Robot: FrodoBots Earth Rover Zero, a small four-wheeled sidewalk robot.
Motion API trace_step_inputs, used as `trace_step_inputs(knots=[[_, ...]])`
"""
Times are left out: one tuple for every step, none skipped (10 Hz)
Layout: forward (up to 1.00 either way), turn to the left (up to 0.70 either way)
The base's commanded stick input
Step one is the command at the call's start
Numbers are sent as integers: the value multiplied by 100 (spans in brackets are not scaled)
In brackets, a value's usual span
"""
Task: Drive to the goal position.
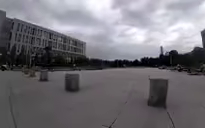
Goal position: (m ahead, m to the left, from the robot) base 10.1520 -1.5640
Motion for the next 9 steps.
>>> trace_step_inputs(knots=[[70,0],[70,-1],[70,-27],[70,-35],[70,-35],[70,-35],[70,-35],[70,0],[70,0]])
